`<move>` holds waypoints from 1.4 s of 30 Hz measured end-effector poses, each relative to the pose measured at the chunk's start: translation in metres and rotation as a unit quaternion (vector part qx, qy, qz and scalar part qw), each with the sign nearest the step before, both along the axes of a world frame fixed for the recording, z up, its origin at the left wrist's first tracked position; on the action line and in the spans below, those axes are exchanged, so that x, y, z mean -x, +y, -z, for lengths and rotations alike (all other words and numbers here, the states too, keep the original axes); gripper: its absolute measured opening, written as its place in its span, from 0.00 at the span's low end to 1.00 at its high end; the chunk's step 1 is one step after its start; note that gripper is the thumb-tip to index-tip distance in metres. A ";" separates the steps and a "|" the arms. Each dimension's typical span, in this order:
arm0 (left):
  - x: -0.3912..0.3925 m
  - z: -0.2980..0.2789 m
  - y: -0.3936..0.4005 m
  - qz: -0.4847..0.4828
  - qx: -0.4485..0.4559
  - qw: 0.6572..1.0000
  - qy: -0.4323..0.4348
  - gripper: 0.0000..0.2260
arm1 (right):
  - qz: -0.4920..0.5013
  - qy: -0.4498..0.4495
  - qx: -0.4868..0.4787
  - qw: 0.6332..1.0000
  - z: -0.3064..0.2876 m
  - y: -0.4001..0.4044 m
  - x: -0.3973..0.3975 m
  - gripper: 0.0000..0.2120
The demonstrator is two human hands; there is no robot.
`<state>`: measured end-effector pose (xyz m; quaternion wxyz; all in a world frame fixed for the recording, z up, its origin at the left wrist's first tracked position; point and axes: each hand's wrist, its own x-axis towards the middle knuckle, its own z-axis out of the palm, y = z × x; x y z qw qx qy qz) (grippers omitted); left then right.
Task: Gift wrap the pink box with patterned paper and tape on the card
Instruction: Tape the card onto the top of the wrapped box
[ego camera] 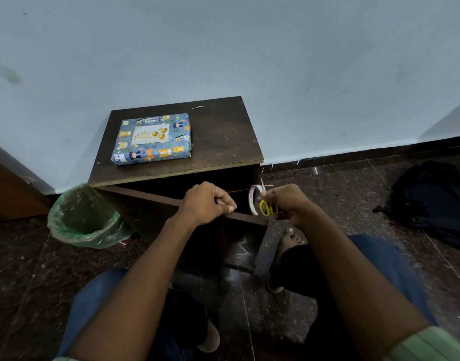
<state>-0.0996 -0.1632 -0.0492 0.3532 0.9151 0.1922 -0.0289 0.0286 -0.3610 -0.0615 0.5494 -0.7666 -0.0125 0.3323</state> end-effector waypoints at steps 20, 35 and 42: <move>0.001 0.007 -0.002 -0.035 -0.008 0.998 0.061 0.13 | -0.148 -0.067 -0.120 0.979 0.018 0.020 0.023 0.07; -0.008 0.014 0.000 -0.080 0.035 0.993 0.081 0.14 | -0.121 -0.056 -0.139 0.981 0.025 0.029 0.027 0.23; -0.008 0.012 -0.003 -0.092 0.039 0.992 0.077 0.14 | 0.033 0.074 -0.153 0.985 0.025 0.026 0.025 0.02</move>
